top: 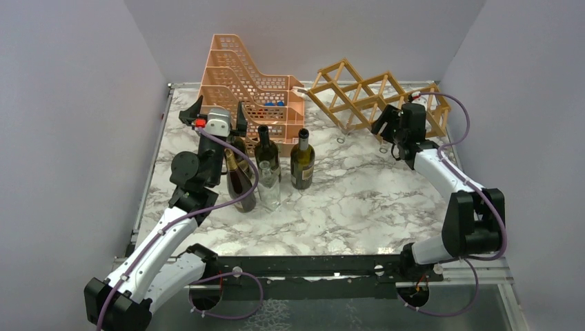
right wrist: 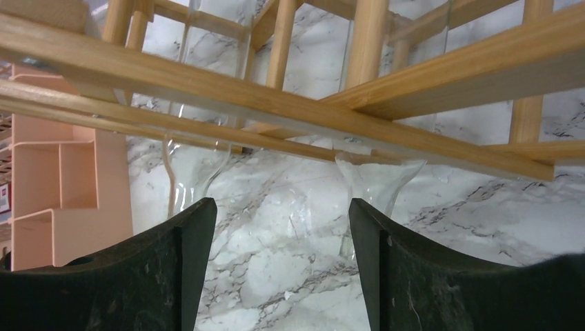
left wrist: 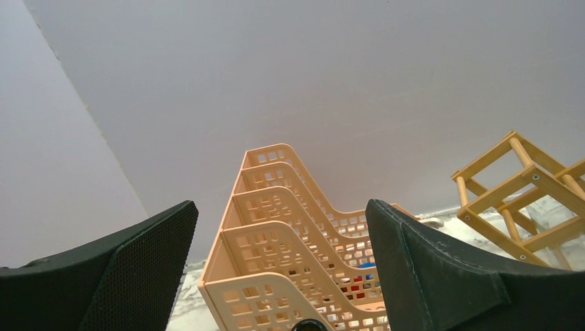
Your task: Take the wine bottle off the wine rack
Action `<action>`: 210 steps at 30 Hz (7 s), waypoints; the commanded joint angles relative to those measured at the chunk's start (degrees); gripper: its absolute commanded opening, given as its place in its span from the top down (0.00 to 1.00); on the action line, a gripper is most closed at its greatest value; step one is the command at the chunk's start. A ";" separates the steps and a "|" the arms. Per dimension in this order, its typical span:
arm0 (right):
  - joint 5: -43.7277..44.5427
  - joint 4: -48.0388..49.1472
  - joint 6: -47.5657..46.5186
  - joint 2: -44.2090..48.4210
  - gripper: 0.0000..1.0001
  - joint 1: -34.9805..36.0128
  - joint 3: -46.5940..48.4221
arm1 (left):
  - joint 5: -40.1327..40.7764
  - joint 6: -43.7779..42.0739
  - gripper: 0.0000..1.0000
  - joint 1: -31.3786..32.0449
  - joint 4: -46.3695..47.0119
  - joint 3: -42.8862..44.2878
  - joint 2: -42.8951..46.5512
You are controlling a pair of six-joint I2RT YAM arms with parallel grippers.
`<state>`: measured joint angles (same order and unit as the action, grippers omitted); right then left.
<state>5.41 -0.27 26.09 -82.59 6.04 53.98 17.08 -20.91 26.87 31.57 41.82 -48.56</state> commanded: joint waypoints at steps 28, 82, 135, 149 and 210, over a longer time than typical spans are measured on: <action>-7.65 4.94 -1.21 3.24 0.16 -9.03 -5.35 | 1.59 0.07 0.01 0.82 4.70 -1.31 0.62; -6.39 30.14 5.66 -16.05 0.61 -9.47 -10.73 | 2.22 -0.53 0.01 0.99 4.73 -1.48 0.90; -6.57 0.92 8.52 25.31 0.95 -9.73 -25.73 | 1.55 0.63 0.01 2.30 4.64 -1.48 0.00; -7.62 -26.49 4.15 33.22 0.97 -9.73 -13.83 | 2.30 0.29 0.01 2.38 4.59 -1.48 -0.06; -39.52 -51.95 -14.56 25.62 0.99 -1.73 2.98 | -41.44 12.61 0.06 16.90 -25.31 20.32 -7.29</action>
<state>-30.39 -53.74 12.49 -56.62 2.17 54.59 -18.72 -4.97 35.99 14.15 58.74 -53.56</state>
